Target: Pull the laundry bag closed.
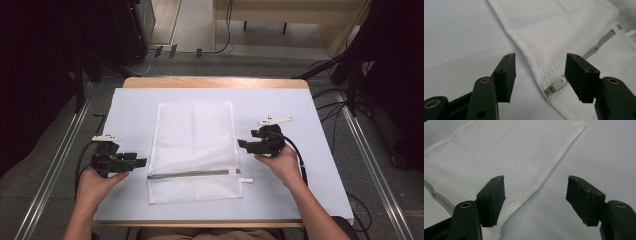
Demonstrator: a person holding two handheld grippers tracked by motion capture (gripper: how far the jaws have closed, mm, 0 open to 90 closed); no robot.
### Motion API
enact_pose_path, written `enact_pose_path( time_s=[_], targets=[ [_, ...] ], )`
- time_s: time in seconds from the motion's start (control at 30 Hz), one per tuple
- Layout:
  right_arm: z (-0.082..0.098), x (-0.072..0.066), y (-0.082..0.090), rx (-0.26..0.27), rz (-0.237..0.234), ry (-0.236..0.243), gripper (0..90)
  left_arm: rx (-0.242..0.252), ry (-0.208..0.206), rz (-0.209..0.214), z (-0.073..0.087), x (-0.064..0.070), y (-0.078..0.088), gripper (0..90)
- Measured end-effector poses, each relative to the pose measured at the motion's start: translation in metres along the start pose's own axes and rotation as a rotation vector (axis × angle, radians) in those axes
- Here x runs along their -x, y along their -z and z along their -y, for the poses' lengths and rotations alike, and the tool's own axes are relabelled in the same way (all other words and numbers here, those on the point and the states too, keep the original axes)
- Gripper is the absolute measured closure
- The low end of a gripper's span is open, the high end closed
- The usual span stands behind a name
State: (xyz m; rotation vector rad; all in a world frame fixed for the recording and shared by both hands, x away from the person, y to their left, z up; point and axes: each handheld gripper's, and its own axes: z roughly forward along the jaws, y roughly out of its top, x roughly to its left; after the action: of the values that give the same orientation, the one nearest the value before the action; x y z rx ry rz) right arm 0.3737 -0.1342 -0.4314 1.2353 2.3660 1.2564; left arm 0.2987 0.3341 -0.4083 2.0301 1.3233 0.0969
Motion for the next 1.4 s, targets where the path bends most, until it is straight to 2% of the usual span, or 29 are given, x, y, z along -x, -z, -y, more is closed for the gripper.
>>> enact_pose_path(
  time_s=[0.13,0.27,0.4,0.47,0.53,0.7,0.8,1.1,1.4],
  targets=[
    [0.0014,-0.0021,-0.0015,-0.023,0.001,0.032,35.0,0.006,0.004,0.024,0.0016,-0.0005,-0.0008,44.7],
    [0.0021,-0.0049,-0.0034,-0.033,0.002,0.053,37.1,0.004,-0.015,-0.001,0.0023,0.0018,-0.0021,43.9],
    [0.0056,-0.0053,-0.0062,-0.059,-0.002,0.073,42.8,0.001,0.009,0.013,0.0031,-0.0007,-0.0041,42.4],
    [0.0062,-0.0046,-0.008,-0.071,-0.014,0.062,43.5,0.001,0.002,0.001,0.0039,-0.0015,-0.004,40.8],
    [0.0062,-0.0062,-0.0083,-0.068,-0.009,0.081,43.5,0.008,-0.004,-0.002,0.0046,-0.002,-0.0036,39.7],
    [0.0058,-0.0082,-0.0074,-0.059,-0.012,0.076,43.2,0.02,-0.016,0.001,0.0049,-0.0023,-0.0033,38.6],
    [0.0057,-0.0052,-0.0085,-0.072,-0.018,0.054,43.4,-0.007,-0.014,0.025,0.0047,-0.0009,-0.0044,42.8],
    [0.0055,-0.0058,-0.0082,-0.101,0.001,0.057,44.8,0.004,-0.011,0.021,0.0045,-0.0013,-0.0043,40.3],
    [0.0054,-0.0058,-0.0078,-0.098,-0.003,0.054,44.6,0.003,-0.011,0.017,0.0044,-0.0017,-0.0047,38.3]
  ],
)
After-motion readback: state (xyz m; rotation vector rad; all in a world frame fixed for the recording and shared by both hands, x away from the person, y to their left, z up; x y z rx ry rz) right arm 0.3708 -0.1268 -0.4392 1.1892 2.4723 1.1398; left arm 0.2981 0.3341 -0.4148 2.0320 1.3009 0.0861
